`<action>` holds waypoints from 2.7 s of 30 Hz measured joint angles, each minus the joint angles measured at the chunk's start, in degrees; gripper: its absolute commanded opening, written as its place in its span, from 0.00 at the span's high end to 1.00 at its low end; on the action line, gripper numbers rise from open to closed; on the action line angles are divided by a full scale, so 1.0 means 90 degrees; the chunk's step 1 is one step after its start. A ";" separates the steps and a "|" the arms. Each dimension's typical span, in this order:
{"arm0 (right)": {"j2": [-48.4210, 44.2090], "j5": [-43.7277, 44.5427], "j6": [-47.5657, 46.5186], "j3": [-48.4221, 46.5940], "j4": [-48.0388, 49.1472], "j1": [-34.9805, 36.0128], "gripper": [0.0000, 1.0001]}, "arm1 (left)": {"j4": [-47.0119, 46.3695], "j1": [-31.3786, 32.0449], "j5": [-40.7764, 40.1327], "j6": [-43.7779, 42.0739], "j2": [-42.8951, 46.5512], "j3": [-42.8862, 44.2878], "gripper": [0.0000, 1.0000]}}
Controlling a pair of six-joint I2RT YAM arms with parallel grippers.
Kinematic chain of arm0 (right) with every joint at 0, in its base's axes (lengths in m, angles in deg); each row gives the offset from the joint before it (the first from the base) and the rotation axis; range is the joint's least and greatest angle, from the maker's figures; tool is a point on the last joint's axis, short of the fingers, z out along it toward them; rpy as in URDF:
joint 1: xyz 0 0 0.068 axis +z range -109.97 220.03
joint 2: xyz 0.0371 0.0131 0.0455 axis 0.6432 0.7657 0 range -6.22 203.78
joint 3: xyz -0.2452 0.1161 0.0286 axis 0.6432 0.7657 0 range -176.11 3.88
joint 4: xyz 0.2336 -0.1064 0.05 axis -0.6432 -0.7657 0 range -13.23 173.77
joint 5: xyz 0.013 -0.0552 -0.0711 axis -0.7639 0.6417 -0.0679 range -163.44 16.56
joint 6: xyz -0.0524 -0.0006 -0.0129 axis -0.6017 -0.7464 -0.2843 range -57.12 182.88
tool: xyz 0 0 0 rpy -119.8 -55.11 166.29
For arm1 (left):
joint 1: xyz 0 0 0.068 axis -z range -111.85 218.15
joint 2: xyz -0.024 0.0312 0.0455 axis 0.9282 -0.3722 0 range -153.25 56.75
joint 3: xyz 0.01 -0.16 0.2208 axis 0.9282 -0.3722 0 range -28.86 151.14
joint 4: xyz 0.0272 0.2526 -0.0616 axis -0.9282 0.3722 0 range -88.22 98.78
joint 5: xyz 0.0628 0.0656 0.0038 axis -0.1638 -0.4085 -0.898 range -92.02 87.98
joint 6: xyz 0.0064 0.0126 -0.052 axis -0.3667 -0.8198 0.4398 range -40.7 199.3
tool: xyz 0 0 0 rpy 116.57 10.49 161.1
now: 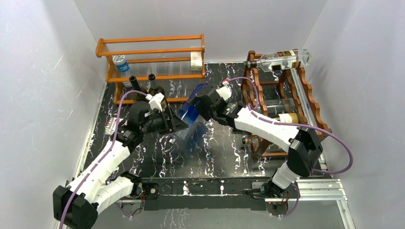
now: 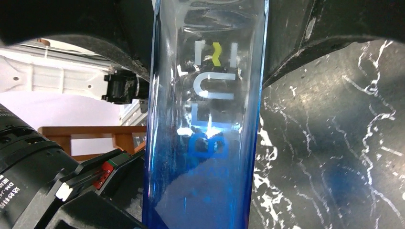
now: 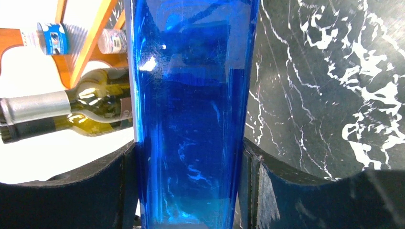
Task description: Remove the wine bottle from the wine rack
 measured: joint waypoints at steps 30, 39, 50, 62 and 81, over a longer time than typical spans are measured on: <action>-0.1593 -0.2810 -0.7567 0.1501 0.1372 0.0078 0.02 | 0.2079 -0.0005 -0.0665 0.1950 0.0449 -0.0211 1.00; -0.2671 -0.3779 -1.0610 0.3735 0.3614 0.0236 0.02 | 0.2458 -0.0005 -0.0578 0.3713 0.0862 -0.0204 1.00; -0.1392 -0.4777 -1.2128 0.4044 0.5608 0.0865 0.03 | 0.2856 -0.0005 -0.0440 0.5039 0.1348 -0.0253 1.00; -0.0357 -0.3602 -1.2694 0.4490 0.7686 0.1644 0.07 | 0.3053 -0.0007 -0.0556 0.5552 0.1591 -0.0260 1.00; 0.0408 -0.2414 -1.2230 0.4857 0.9598 0.1826 0.62 | 0.2650 -0.0005 -0.0658 0.5581 0.1955 -0.0243 0.02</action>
